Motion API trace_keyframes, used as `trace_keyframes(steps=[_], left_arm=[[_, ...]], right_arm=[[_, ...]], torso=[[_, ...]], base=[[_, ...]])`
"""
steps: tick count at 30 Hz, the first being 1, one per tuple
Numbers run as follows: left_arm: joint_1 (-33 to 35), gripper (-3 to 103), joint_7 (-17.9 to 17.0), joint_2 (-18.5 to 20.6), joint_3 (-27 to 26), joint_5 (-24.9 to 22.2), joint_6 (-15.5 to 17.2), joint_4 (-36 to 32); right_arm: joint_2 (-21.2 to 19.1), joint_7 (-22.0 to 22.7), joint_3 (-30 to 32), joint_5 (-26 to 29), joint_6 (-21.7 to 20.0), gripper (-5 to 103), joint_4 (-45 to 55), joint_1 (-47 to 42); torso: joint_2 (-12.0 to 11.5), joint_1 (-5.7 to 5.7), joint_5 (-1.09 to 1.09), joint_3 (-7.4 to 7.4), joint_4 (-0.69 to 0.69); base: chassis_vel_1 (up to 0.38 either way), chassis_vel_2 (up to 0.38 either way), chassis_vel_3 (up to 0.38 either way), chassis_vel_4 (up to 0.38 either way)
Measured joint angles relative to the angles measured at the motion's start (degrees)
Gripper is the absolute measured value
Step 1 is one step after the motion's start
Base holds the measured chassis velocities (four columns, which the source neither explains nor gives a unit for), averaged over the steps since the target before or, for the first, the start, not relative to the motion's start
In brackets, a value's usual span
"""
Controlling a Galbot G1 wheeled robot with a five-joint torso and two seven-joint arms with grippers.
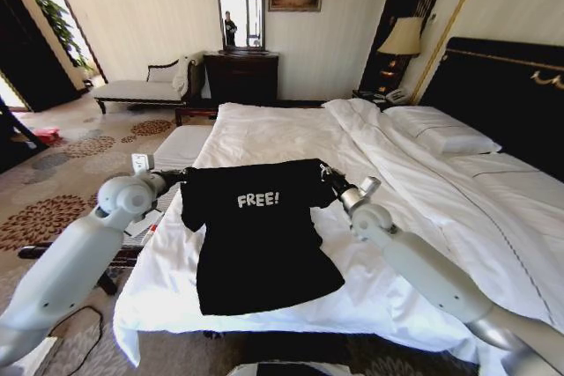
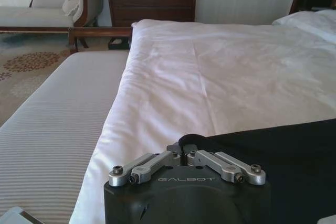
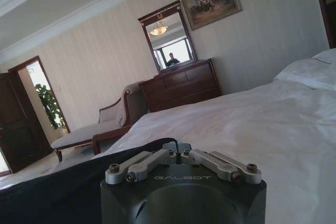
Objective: Fold the clothes on the bed.
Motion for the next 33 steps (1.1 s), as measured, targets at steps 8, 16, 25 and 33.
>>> trace_keyframes(steps=[8, 16, 25, 33], left_arm=[[-11.6, 0, 0.7, -9.7, 7.5, 4.3, -0.5, 14.3], [-17.1, 0, 1.1, -16.3, 9.4, 7.9, -1.7, 26.6], [-20.0, 0, 2.0, -22.1, 9.6, 12.0, -3.2, 35.3], [-20.0, 0, 2.6, -24.0, 9.3, 13.8, -4.3, 37.0]], right_arm=[[5.3, -2.1, -3.2, -1.9, 2.1, 0, -14.2, 5.8], [8.8, -2.5, -3.5, -4.1, 3.3, 0, -22.8, 9.4], [14.1, -2.9, -3.0, -7.2, 4.7, 0, -32.2, 12.9], [14.9, -3.0, -3.0, -9.1, 4.9, 0, -33.2, 12.0]], torso=[[0.0, -0.01, 0.02, 0.00, -0.01], [0.0, -0.01, 0.01, 0.00, 0.02], [0.0, -0.01, 0.01, -0.01, 0.01], [0.0, -0.01, 0.02, -0.01, -0.01]], base=[[0.000, 0.000, 0.000, 0.000], [0.000, 0.000, 0.000, 0.000], [0.000, 0.000, 0.000, 0.000], [0.000, 0.000, 0.000, 0.000]])
